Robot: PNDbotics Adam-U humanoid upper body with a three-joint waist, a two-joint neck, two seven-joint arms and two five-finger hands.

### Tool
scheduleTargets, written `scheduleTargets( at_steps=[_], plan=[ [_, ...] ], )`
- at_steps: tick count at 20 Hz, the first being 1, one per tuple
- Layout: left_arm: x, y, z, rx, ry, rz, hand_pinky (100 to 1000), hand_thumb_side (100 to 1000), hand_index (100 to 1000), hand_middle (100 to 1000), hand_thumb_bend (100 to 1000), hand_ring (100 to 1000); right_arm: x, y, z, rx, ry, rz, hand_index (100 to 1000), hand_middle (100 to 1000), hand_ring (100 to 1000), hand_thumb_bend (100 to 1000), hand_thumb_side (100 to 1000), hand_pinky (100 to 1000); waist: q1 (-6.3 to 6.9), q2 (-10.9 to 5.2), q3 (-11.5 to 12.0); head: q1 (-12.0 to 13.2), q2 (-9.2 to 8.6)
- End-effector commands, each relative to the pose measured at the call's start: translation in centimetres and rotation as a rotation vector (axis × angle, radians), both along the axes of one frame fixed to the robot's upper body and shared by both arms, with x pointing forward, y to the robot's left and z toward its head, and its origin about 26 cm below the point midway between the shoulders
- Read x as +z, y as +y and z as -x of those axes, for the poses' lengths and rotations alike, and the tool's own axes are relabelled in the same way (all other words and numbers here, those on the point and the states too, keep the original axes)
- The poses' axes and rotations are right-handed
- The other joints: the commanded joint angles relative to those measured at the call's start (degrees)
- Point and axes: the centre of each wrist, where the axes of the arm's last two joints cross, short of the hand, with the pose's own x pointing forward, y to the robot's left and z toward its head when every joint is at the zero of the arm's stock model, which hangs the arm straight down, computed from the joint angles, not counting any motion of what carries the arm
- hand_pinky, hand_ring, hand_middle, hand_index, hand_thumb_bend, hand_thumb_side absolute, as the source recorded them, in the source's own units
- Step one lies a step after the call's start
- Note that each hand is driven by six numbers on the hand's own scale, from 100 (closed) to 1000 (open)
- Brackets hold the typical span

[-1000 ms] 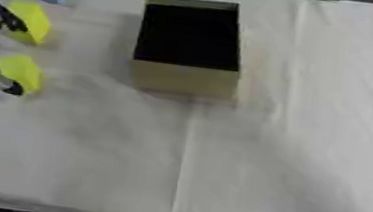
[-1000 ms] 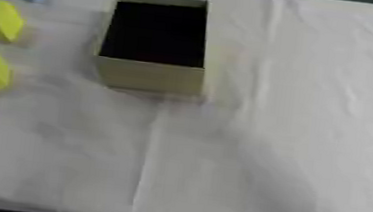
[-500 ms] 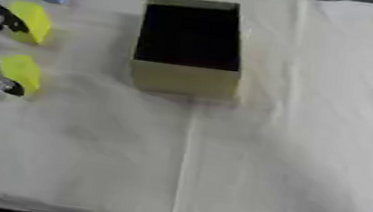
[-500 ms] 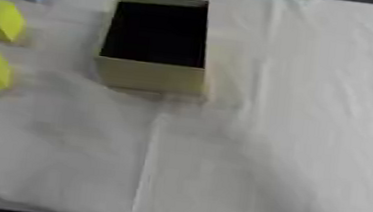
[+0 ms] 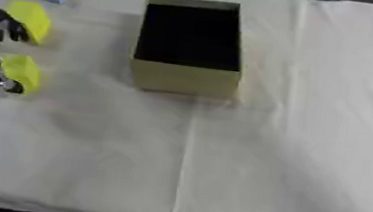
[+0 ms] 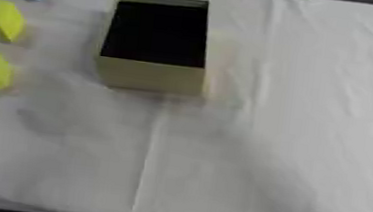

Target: Pick up objects on the table and place them in the box.

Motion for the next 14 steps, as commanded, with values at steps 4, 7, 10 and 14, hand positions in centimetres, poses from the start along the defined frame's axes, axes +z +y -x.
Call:
scheduleTargets(
  at_steps=[4,7,10,14],
  plan=[
    [0.6,0.7,-0.5,0.031,-0.043,-0.018,582,304,877,776,610,778,0.8,0.0,0.4,0.002,-0.031,0.005,873,515,767,100,890,813,-0.03,-0.87,0.05,0.28,0.30],
    [0.2,0.8,-0.7,0.037,-0.040,-0.017,573,304,870,768,618,771,0.9,0.0,0.4,0.002,-0.031,0.005,873,515,766,100,890,813,-0.09,-0.83,0.00,0.33,0.30],
    [-0.1,0.9,-0.8,0.042,-0.028,-0.033,554,287,853,749,633,757,0.9,0.0,0.4,0.003,-0.032,0.004,874,514,766,100,891,813,-0.12,-0.81,-0.06,0.41,0.30],
    [-0.4,1.0,-1.0,0.055,-0.025,-0.072,524,242,829,723,646,736,0.8,0.1,0.4,0.004,-0.031,0.004,874,514,766,100,891,813,-0.17,-0.81,-0.09,0.53,0.30]
  ],
)
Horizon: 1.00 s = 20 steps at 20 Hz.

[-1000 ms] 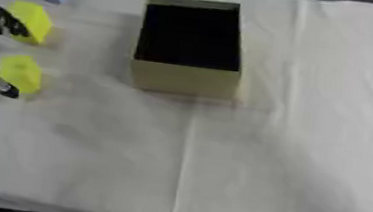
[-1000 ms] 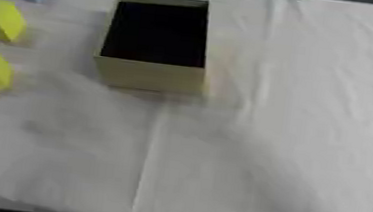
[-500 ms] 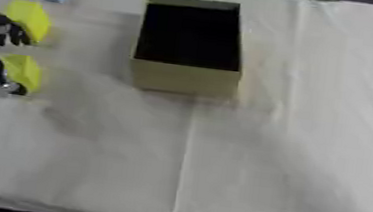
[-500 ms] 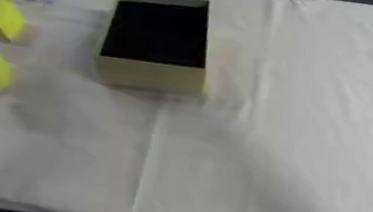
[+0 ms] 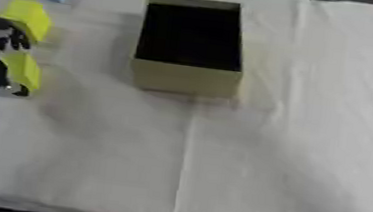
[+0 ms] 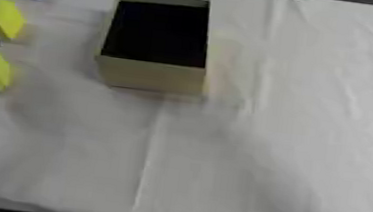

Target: Pick up objects on the table and place them in the box.

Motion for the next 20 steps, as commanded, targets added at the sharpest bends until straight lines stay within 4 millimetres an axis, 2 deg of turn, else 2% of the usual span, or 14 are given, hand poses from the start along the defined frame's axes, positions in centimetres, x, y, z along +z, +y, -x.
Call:
scheduleTargets(
  at_steps=[1,5,7,9,14,18,20],
  plan=[
    [1.01,0.31,-0.10,0.011,-0.023,-0.059,520,237,825,719,646,732,0.85,0.03,0.44,0.004,-0.032,0.003,874,514,766,100,891,813,-0.03,-0.90,-0.09,0.28,0.30],
    [0.62,0.30,-0.26,0.017,-0.022,-0.098,450,178,785,666,635,676,0.84,-0.01,0.44,0.001,-0.033,0.000,874,514,766,100,893,813,-0.11,-0.87,-0.21,0.37,0.30],
    [0.61,0.22,-0.32,0.017,-0.039,-0.101,381,107,743,610,556,616,0.81,-0.02,0.43,0.001,-0.032,-0.001,874,514,766,100,893,813,-0.13,-0.88,-0.20,0.38,0.30],
    [0.64,0.14,-0.32,0.021,-0.066,-0.092,345,100,717,577,461,582,0.79,-0.04,0.43,0.000,-0.032,-0.002,874,514,766,100,893,813,-0.15,-0.91,-0.18,0.36,0.30],
    [0.90,-0.06,-0.19,0.027,-0.114,-0.054,261,100,646,503,346,507,0.70,-0.08,0.42,-0.003,-0.029,-0.002,874,514,766,100,893,813,-0.07,-1.00,-0.06,0.33,0.30],
    [0.80,-0.10,-0.17,0.055,-0.155,-0.060,175,100,575,439,317,443,0.66,-0.08,0.42,-0.004,-0.028,-0.002,875,513,766,100,892,813,-0.04,-1.05,-0.14,0.30,0.30],
    [0.71,-0.12,-0.14,0.064,-0.164,-0.055,163,100,557,423,313,429,0.65,-0.12,0.42,-0.007,-0.027,-0.002,875,513,766,100,894,813,-0.04,-1.05,-0.21,0.19,0.30]
  ],
)
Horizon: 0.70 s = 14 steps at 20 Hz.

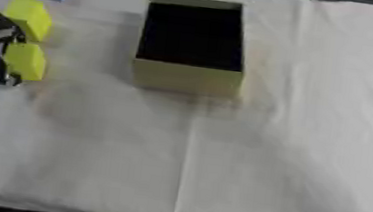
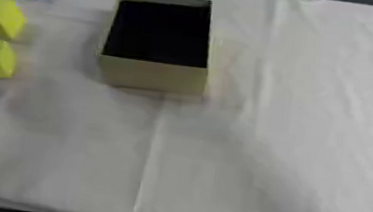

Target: Pick up objects on the table and place them in the box.

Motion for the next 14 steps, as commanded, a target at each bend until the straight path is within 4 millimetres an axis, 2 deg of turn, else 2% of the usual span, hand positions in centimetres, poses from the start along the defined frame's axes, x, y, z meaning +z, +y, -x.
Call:
scheduleTargets(
  at_steps=[1,7,11,14],
  plan=[
    [1.5,0.3,0.2,0.015,-0.049,-0.013,155,100,544,411,319,418,0.7,-0.2,0.4,-0.010,-0.030,0.007,875,513,766,100,894,813,0.16,-1.10,-0.03,-0.16,0.30],
    [2.8,0.1,1.0,-0.005,-0.053,-0.001,148,100,537,403,322,408,0.7,-0.3,0.4,-0.016,-0.031,0.012,875,514,766,100,893,814,0.45,-1.23,0.13,-1.45,0.30],
    [4.9,-0.9,1.9,-0.052,-0.074,-0.016,142,100,536,402,330,407,0.8,-0.3,0.5,-0.019,-0.035,0.018,874,516,766,100,892,814,0.78,-1.37,0.28,-2.67,0.30],
    [7.1,-2.4,2.5,-0.137,-0.115,-0.039,132,100,534,396,309,401,0.9,-0.3,0.5,-0.019,-0.038,0.026,874,516,767,100,890,814,1.11,-1.49,0.38,-4.05,0.30]
  ],
)
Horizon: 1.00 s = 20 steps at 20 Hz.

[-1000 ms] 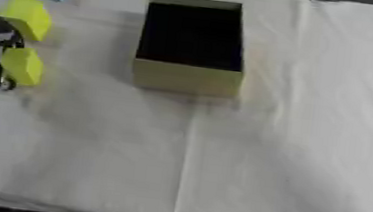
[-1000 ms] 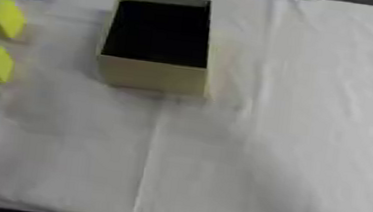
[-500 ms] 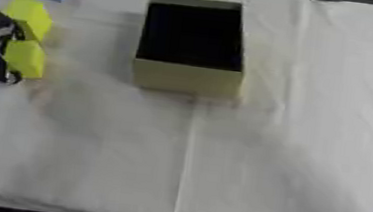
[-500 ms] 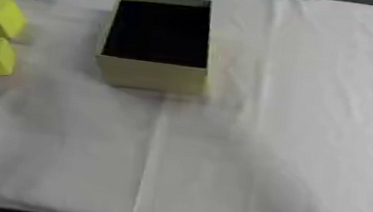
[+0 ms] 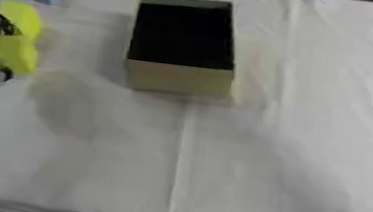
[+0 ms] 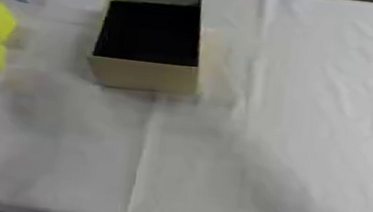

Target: Pick up objects on the table and place them in the box.

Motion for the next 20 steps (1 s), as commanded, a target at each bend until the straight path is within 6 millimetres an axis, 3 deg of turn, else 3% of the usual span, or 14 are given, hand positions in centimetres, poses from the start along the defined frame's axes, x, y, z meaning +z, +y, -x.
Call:
scheduleTargets(
  at_steps=[1,7,12,16,20],
  plan=[
    [4.1,-1.2,1.0,-0.080,-0.080,-0.055,131,100,534,396,304,401,0.9,-0.2,0.5,-0.012,-0.037,0.027,874,516,767,100,889,814,0.31,-1.23,0.07,-1.08,0.30],
    [8.1,-5.7,2.4,-0.231,-0.164,-0.044,112,100,533,385,232,389,1.0,-0.1,0.5,-0.007,-0.035,0.043,874,515,767,100,889,814,1.04,-1.28,-0.31,-0.47,0.30],
    [10.4,-8.5,2.3,-0.310,-0.238,0.028,100,100,524,365,144,366,1.2,0.4,0.5,0.010,-0.036,0.053,874,516,767,100,885,814,1.46,-1.37,-1.00,0.49,0.30],
    [11.4,-10.8,1.2,-0.362,-0.295,0.098,100,100,520,351,100,349,1.6,1.0,0.5,0.035,-0.044,0.064,874,519,768,100,879,816,1.57,-1.50,-1.66,2.00,0.30],
    [12.8,-14.8,-1.5,-0.424,-0.332,0.151,100,100,519,344,100,343,1.7,1.2,0.6,0.041,-0.049,0.068,873,520,768,100,876,816,1.51,-1.57,-1.54,1.91,0.30]
  ],
)
